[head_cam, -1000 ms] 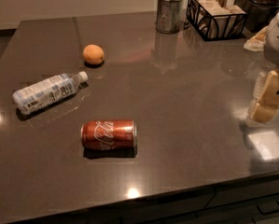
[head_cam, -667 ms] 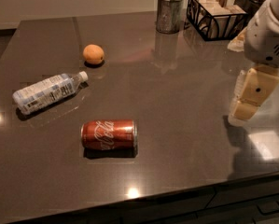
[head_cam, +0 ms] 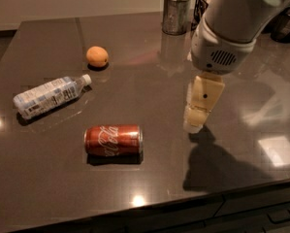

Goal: Place coke can upright

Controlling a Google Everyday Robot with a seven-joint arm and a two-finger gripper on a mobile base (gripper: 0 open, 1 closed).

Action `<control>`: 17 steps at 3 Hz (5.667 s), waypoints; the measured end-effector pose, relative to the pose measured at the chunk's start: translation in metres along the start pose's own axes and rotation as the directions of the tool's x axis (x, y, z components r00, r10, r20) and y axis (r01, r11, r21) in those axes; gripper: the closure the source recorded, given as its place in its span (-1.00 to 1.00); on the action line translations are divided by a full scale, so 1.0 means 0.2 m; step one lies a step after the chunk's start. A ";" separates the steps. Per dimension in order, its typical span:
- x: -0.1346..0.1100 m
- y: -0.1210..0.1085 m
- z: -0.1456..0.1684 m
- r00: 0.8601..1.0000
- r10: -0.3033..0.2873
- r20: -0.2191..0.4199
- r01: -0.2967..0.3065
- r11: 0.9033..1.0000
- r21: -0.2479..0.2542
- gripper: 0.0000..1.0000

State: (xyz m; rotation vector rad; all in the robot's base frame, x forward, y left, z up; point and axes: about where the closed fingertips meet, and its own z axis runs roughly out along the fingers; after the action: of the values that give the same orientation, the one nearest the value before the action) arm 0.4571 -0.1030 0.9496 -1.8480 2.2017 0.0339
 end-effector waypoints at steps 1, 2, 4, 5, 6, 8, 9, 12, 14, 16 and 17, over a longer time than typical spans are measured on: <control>-0.20 0.09 0.12 0.999 -0.039 -0.018 0.039 0.999 -0.026 -1.00; -0.36 0.21 0.26 0.995 -0.087 -0.039 0.085 0.995 -0.051 -1.00; -0.63 0.38 0.49 0.984 -0.166 -0.062 0.158 0.980 -0.119 -1.00; -0.72 0.42 0.56 0.980 -0.187 -0.061 0.176 0.973 -0.150 -1.00; -0.77 0.44 0.62 0.980 -0.191 -0.062 0.178 0.968 -0.175 -0.71; -0.82 0.47 0.65 0.983 -0.179 -0.026 0.170 0.962 -0.213 0.21; -0.82 0.38 0.56 0.985 -0.151 0.085 0.166 0.962 -0.217 0.68; -0.81 -0.02 0.17 0.792 -0.072 0.606 0.158 0.983 -0.089 1.00; -0.70 -0.31 0.14 0.564 0.008 0.826 -0.048 0.999 0.023 1.00; -0.61 -0.50 0.25 0.389 0.091 0.917 -0.198 0.980 -0.013 1.00; -0.57 -0.54 0.31 0.338 0.131 0.932 -0.233 0.971 -0.052 1.00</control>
Offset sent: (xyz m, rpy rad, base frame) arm -0.0382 0.1419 -0.0800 -0.0946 0.0840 0.1556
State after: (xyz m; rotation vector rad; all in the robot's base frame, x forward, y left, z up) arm 0.5900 -0.0010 0.9312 -0.9957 1.4495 0.8228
